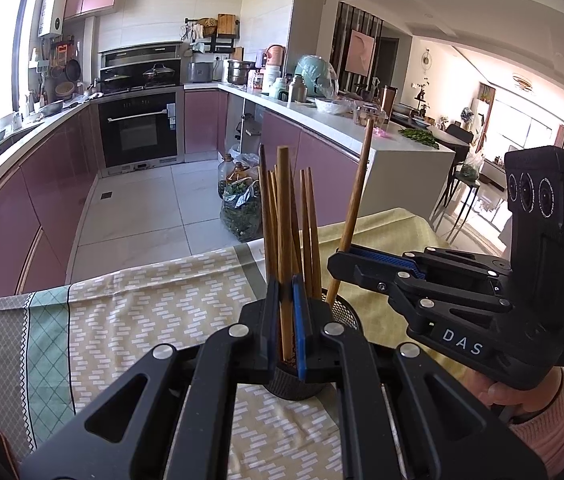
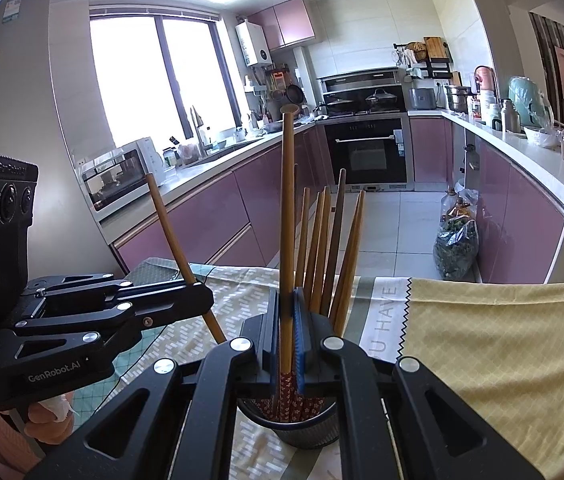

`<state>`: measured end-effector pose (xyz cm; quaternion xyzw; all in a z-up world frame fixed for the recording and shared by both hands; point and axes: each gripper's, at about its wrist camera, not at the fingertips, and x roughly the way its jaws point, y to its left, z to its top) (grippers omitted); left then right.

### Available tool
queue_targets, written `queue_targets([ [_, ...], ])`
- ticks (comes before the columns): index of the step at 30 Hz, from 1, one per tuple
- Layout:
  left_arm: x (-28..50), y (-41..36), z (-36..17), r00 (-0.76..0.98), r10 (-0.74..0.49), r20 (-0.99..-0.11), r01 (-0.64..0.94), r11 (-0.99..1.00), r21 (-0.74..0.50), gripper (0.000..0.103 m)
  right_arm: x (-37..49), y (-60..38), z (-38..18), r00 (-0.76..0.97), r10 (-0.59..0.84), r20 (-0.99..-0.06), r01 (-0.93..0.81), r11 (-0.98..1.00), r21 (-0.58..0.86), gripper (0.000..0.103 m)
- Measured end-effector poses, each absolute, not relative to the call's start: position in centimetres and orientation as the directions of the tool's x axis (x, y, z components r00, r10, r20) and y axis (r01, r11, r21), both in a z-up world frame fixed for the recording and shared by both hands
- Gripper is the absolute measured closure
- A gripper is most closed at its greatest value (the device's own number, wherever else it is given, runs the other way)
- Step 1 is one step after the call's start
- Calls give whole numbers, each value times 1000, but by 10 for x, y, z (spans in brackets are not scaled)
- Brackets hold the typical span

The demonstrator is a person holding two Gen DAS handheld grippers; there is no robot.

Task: Organize utensils
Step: 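Push the left gripper's chopstick down into the cup while the right gripper inserts its chopstick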

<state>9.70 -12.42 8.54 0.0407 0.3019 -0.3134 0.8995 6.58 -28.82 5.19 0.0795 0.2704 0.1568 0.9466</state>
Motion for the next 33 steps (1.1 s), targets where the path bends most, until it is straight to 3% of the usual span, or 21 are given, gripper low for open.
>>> queue_targets([
  [33, 134, -139, 59, 621, -501, -603, 570, 816, -90, 95, 79, -286, 35, 773, 346, -532, -243, 936, 255, 97],
])
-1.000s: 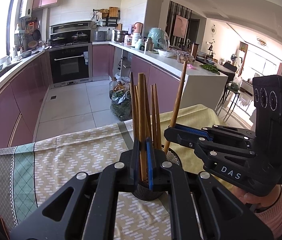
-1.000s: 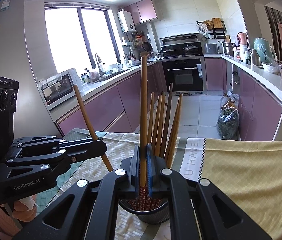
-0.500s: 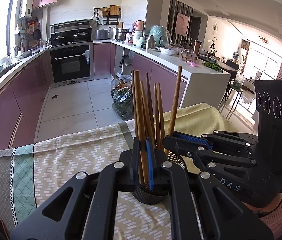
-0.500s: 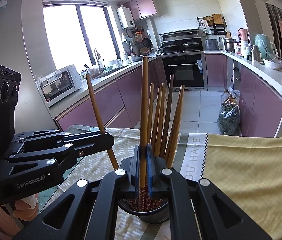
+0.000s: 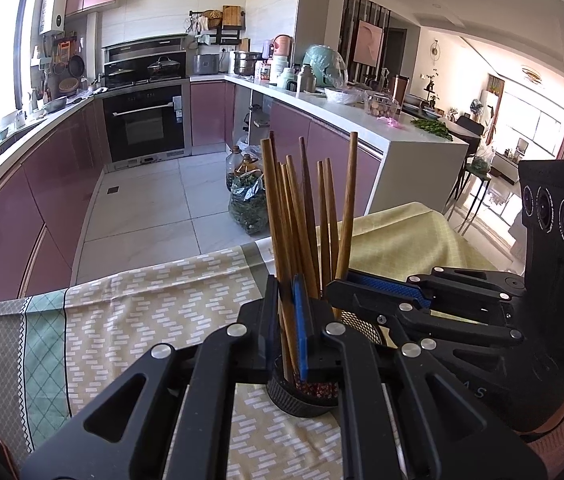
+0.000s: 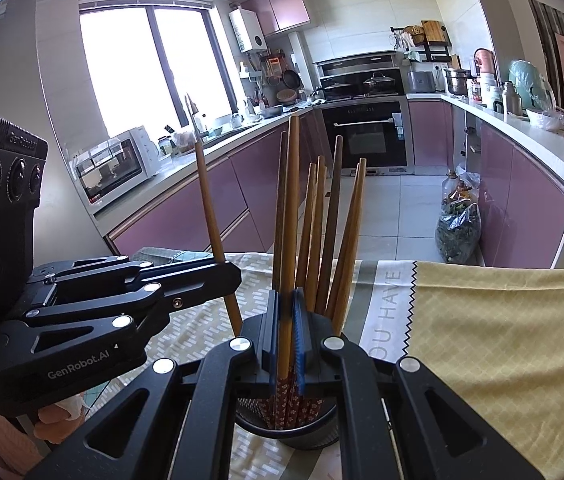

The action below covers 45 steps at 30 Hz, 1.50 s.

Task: Organize utensils
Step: 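Push the left gripper's chopstick down into the cup while the right gripper inserts its chopstick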

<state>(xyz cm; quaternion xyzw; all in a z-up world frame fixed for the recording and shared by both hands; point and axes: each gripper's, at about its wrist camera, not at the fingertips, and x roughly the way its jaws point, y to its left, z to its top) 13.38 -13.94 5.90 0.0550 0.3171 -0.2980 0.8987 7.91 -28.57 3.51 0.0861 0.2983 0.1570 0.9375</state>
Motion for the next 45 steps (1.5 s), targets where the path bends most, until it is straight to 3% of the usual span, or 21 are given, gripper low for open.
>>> queue_targets([
  [39, 152, -143, 33, 595, -490, -637, 563, 820, -106, 94, 95, -294, 25, 766, 336, -548, -218, 938, 271, 96],
  [45, 147, -137, 33, 602, -493, -628, 553, 825, -118, 83, 93, -294, 24, 769, 333, -546, -215, 939, 268, 96],
])
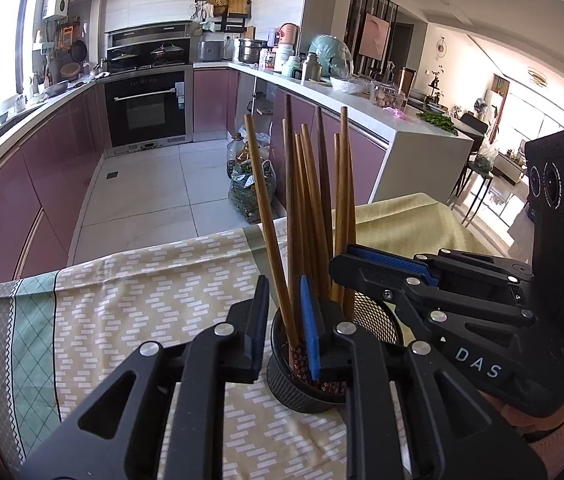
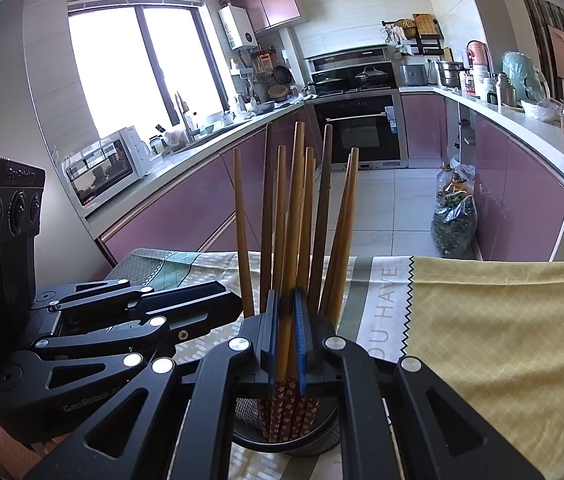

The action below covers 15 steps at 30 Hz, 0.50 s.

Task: Organize utensils
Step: 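Push the left gripper's chopstick down into the cup while the right gripper inserts its chopstick, then open both grippers to release the chopsticks and withdraw from the cup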

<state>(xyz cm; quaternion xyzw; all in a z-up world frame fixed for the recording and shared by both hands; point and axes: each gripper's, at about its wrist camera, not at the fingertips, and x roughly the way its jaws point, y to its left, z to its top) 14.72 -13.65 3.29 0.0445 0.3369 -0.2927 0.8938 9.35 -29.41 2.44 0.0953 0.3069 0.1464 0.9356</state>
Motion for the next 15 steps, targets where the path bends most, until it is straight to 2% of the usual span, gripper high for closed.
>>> queue_targets([
  [6, 140, -128, 31, 617, -486, -619, 538, 835, -118, 73, 89, -294, 25, 774, 328, -542, -211, 940, 267, 95],
  [8, 138, -124, 31, 625, -484, -613, 532, 838, -120, 70, 88, -294, 26, 775, 329, -539, -212, 940, 268, 90],
  [12, 131, -114, 31, 642, -480, -598, 518, 847, -123, 60, 82, -293, 26, 778, 327, -537, -212, 941, 265, 86],
  [15, 124, -103, 33, 667, -469, -578, 496, 859, -126, 50, 75, -292, 28, 785, 324, -528, -215, 942, 259, 74],
])
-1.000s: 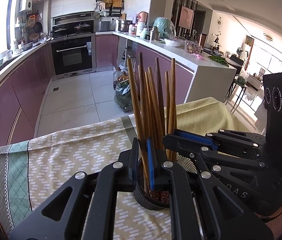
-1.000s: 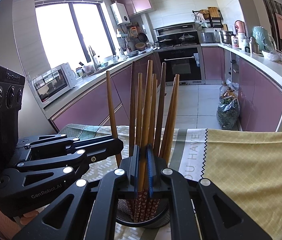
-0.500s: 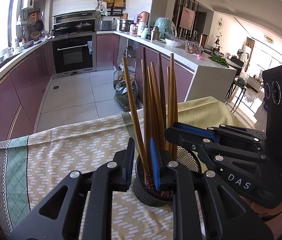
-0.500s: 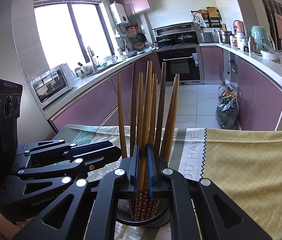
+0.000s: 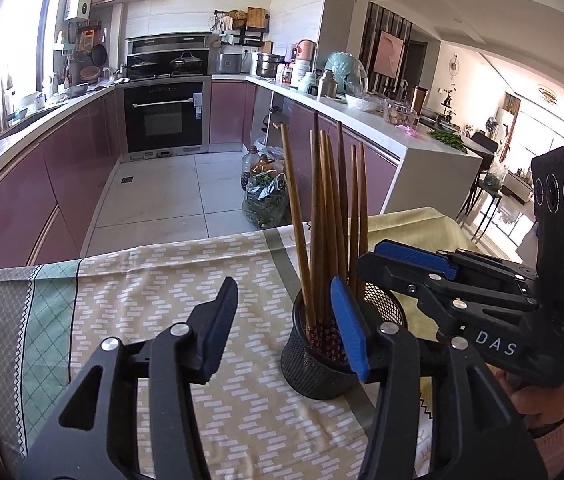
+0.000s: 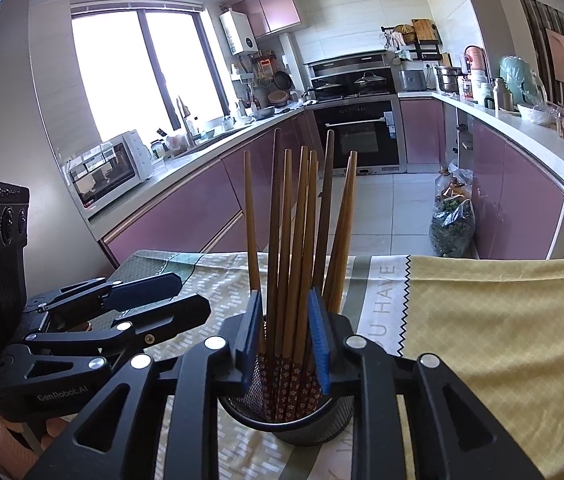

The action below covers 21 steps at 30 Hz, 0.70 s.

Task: Organize utensils
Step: 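Open both grippers to release the chopsticks and withdraw from the cup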

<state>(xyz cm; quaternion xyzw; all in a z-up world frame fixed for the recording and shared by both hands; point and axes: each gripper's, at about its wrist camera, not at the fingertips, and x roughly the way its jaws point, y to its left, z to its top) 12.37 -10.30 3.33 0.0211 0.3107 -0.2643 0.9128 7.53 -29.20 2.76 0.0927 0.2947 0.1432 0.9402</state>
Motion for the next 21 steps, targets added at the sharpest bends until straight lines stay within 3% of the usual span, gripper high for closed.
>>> queue_targets([
  [3, 114, -89, 35, 705, -447, -551, 468, 877, -112, 36, 67, -289, 29, 794, 314, -520, -214, 946, 245, 65],
  [4, 111, -84, 36, 718, -437, -541, 455, 884, -110, 27, 63, -288, 29, 800, 308, -515, -212, 948, 238, 56],
  [5, 106, -78, 36, 736, -425, -527, 440, 892, -106, 25, 60, -287, 29, 806, 303, -509, -210, 950, 233, 49],
  [7, 98, -67, 37, 762, -407, -504, 422, 902, -91, 15, 51, -284, 29, 820, 286, -496, -207, 956, 209, 45],
  [9, 89, -55, 37, 792, -377, -481, 388, 918, -80, 6, 44, -280, 29, 832, 266, -488, -202, 963, 180, 33],
  [12, 77, -39, 36, 820, -343, -459, 355, 933, -61, 6, 34, -274, 27, 846, 237, -478, -196, 971, 133, 25],
  [14, 70, -26, 36, 836, -324, -442, 327, 942, -72, 6, 28, -271, 25, 852, 228, -472, -193, 974, 122, 12],
  [17, 59, -10, 35, 857, -298, -420, 289, 953, -87, 6, 17, -262, 21, 865, 218, -451, -196, 976, 96, 7],
  [21, 46, 4, 31, 880, -262, -396, 254, 964, -76, 6, 3, -254, 18, 883, 204, -422, -196, 979, 62, 7],
])
